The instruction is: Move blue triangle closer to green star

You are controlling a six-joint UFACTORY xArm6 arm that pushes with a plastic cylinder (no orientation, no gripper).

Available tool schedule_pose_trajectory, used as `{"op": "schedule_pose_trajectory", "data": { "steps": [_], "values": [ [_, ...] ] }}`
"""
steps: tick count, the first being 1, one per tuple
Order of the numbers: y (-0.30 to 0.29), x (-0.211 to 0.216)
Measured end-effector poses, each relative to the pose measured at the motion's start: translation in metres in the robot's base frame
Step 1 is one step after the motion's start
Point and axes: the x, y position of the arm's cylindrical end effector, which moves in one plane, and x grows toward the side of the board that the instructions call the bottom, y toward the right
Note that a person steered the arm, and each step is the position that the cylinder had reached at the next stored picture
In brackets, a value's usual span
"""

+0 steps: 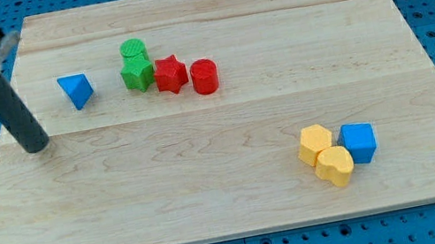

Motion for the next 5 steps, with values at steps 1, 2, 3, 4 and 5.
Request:
{"op": "schedule_pose_trajectory", "data": {
  "steps": [1,2,3,4,5],
  "values": [
    [-0.002,0.0],
    [-0.002,-0.001],
    [0.0,-0.012],
    [-0.002,-0.021],
    [-0.005,-0.021]
  ]
}}
